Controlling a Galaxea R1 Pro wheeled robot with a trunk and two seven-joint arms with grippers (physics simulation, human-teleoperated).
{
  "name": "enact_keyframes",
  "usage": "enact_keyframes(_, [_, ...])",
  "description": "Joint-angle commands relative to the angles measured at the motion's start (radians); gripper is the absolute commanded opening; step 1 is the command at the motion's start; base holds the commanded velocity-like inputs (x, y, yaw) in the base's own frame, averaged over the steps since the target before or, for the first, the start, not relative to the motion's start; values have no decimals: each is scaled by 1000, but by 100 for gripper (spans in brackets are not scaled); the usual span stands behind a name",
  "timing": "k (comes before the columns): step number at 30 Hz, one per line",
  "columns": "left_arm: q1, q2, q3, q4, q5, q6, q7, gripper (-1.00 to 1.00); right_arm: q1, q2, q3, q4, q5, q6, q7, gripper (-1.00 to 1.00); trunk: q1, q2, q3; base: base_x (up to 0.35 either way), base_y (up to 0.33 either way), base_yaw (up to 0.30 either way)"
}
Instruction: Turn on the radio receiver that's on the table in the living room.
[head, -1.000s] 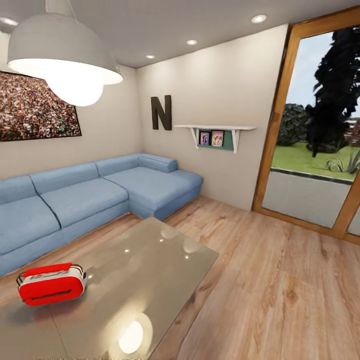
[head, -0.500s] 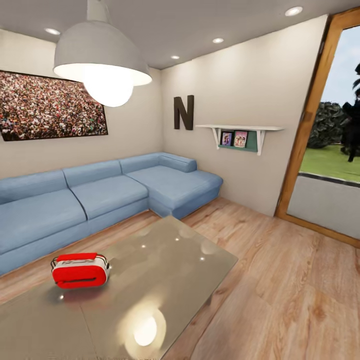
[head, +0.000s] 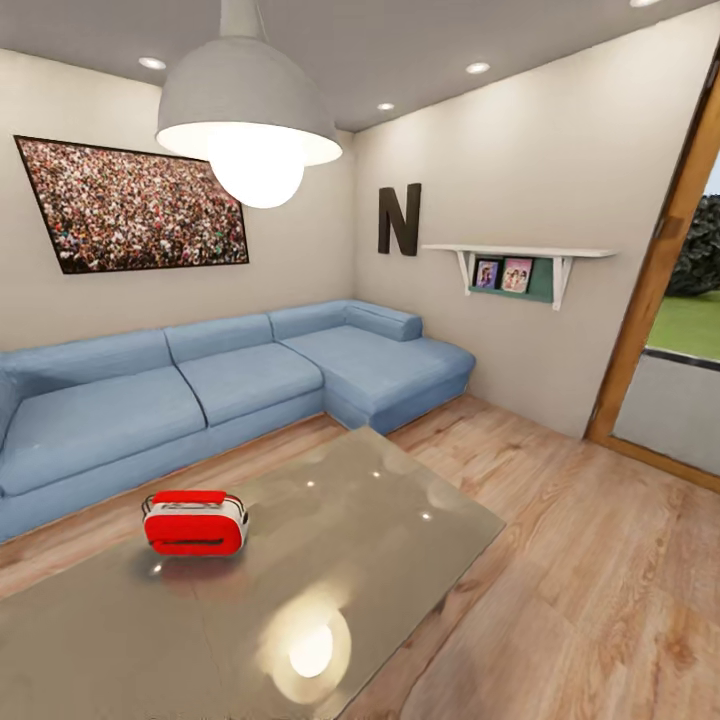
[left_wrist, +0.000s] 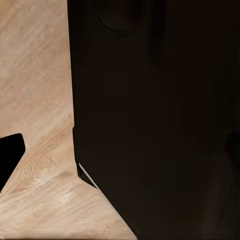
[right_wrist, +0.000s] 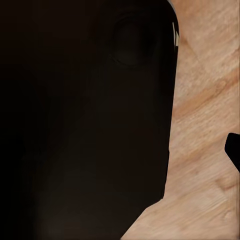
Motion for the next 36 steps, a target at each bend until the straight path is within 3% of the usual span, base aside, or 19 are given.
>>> enact_keyframes(1, [0, 0, 0, 0, 0, 0, 0, 100, 0, 0, 0, 0, 0, 0, 0, 100, 0, 0, -1, 0, 0, 192])
enact_keyframes(36, [0, 0, 1, 0, 2, 0, 1, 100, 0, 0, 0, 0, 0, 0, 0, 100, 0, 0, -39, 0, 0, 193])
